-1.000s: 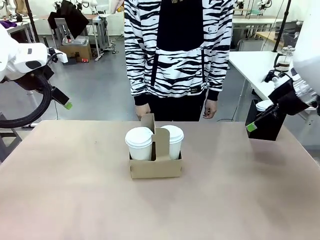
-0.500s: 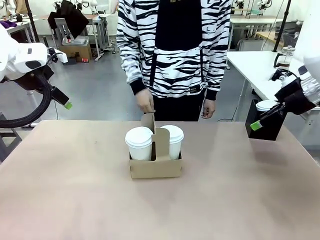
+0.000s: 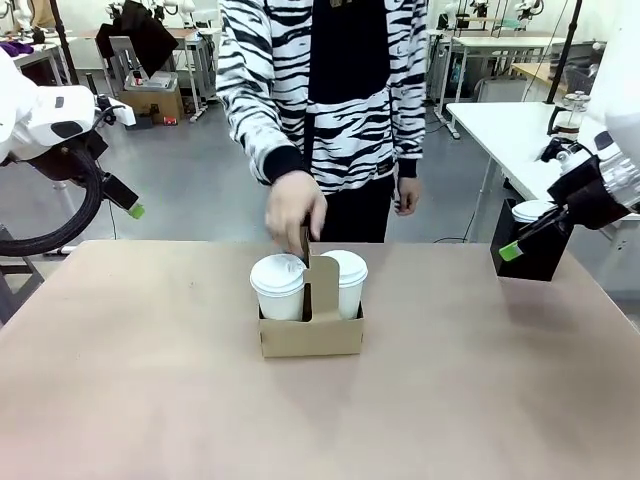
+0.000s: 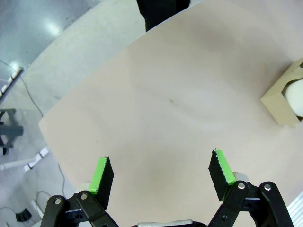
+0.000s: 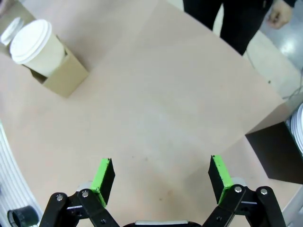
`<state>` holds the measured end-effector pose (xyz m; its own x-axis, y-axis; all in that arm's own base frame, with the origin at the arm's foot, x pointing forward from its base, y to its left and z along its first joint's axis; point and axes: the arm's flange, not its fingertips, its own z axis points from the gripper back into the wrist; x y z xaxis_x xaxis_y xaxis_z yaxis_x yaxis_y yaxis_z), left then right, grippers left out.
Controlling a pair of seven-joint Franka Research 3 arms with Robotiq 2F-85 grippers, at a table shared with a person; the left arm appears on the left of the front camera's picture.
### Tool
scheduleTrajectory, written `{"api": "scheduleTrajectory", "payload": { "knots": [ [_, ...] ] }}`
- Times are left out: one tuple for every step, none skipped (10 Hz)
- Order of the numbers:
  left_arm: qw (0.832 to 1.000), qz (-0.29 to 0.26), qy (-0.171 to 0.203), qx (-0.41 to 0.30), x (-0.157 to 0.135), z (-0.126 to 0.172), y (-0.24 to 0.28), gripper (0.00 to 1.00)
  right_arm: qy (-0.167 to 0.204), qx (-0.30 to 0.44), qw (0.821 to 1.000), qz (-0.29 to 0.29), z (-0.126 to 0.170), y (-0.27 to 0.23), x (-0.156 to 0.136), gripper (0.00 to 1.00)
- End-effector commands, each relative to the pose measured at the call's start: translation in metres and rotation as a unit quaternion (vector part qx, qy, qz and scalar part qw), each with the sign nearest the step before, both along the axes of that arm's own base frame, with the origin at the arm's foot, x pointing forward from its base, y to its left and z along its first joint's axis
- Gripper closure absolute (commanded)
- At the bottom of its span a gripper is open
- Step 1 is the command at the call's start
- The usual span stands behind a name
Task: Pour a drink into a cup and package it in a carrier.
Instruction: Insert the held 600 ml Paper Cup into the Cup Carrier.
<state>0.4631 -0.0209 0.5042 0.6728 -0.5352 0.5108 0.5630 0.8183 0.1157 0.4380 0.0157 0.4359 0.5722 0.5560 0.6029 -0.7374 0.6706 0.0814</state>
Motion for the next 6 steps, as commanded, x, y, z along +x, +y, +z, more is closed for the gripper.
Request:
{"api": "scheduleTrajectory", "payload": {
  "knots": [
    [1.0,0.004,0.004,0.004,0.0006,0.0026,0.0006,0.0,-0.004,-0.005,1.0,0.013,0.002,-0.0031,-0.0003,0.0],
    [1.0,0.004,0.004,0.004,0.0006,0.0026,0.0006,0.0,-0.004,-0.005,1.0,0.013,0.002,-0.0031,-0.0003,0.0],
    [1.0,0.004,0.004,0.004,0.0006,0.0026,0.0006,0.0,-0.004,-0.005,1.0,0.013,0.002,-0.0031,-0.0003,0.0],
    [1.0,0.004,0.004,0.004,0.0006,0.0026,0.0006,0.0,-0.004,-0.005,1.0,0.013,0.002,-0.0031,-0.0003,0.0],
    [1.0,0.004,0.004,0.004,0.0006,0.0026,0.0006,0.0,-0.004,-0.005,1.0,0.013,0.002,-0.0031,-0.0003,0.0],
    [1.0,0.004,0.004,0.004,0.0006,0.0026,0.0006,0.0,-0.004,-0.005,1.0,0.013,0.002,-0.0031,-0.0003,0.0]
  ]
}}
